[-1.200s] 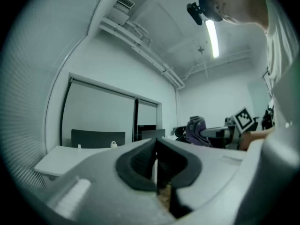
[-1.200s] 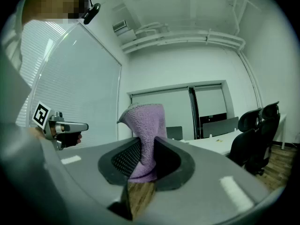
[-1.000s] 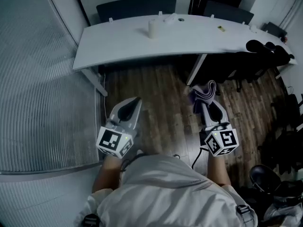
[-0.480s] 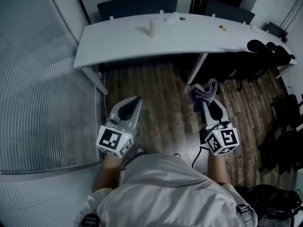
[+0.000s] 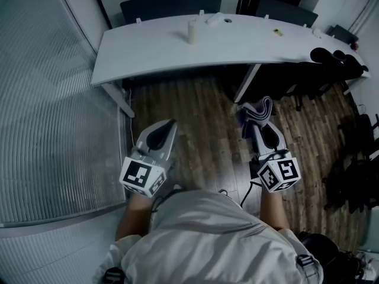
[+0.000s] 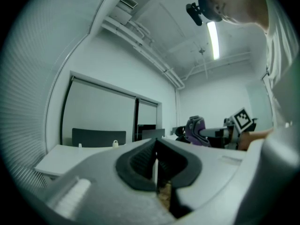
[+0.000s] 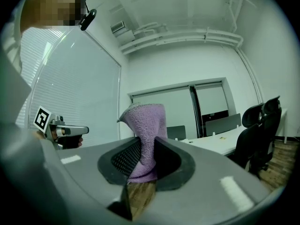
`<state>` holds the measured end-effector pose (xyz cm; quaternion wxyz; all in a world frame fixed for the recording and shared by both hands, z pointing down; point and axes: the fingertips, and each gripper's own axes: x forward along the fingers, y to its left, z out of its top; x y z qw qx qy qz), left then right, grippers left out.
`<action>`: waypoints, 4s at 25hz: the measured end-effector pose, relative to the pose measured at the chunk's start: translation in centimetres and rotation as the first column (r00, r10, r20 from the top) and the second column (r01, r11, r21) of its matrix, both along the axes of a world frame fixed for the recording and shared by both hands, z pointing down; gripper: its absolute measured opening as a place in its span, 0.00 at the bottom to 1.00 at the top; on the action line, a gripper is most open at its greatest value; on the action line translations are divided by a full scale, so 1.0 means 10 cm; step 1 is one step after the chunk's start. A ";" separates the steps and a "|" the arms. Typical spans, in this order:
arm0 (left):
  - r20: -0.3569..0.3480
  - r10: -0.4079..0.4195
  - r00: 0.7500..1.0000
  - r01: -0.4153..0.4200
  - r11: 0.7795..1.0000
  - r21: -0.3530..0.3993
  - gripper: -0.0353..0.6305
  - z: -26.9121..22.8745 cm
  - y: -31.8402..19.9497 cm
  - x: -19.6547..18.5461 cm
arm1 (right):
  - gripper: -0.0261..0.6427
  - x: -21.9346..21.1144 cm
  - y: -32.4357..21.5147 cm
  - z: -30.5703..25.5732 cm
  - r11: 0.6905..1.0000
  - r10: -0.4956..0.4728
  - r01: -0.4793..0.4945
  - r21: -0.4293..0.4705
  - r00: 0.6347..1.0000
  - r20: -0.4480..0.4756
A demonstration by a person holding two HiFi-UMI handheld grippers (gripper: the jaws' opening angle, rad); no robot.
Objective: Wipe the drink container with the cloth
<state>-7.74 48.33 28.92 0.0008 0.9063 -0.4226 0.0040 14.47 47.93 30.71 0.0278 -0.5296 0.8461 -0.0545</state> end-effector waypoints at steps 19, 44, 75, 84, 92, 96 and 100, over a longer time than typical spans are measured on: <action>-0.067 0.008 0.998 -0.012 0.999 -0.047 0.06 0.31 -0.36 -1.17 | 0.17 -1.22 -0.37 0.31 0.996 -0.032 0.025 -0.086 0.997 -0.070; 0.030 -0.052 0.998 0.053 0.998 -0.040 0.06 0.26 -2.76 -0.24 | 0.17 -0.44 -3.07 0.55 0.988 -0.108 0.110 -0.106 0.994 0.024; 0.010 0.018 1.000 -0.017 0.994 -0.105 0.06 0.60 -5.36 -0.53 | 0.17 -0.81 -5.46 0.89 0.972 -0.103 0.090 -0.219 0.994 -0.046; -0.002 0.097 0.995 -0.097 0.986 -0.137 0.06 0.72 -6.28 -1.26 | 0.17 -1.50 -6.19 0.88 0.968 -0.033 0.008 -0.251 0.995 -0.096; 0.015 0.219 0.976 -0.215 0.967 -0.138 0.06 0.77 -6.74 -1.27 | 0.17 -1.74 -6.44 1.02 0.957 0.011 -0.043 -0.288 0.994 -0.110; 0.021 0.264 0.964 -0.257 0.953 -0.161 0.06 0.82 -6.88 -1.07 | 0.17 -1.63 -6.55 1.14 0.948 0.015 -0.043 -0.316 0.996 -0.091; 0.062 0.289 0.955 -0.274 0.946 -0.175 0.06 0.83 -7.05 -0.76 | 0.17 -1.46 -6.69 1.32 0.938 -0.021 0.004 -0.347 0.999 -0.045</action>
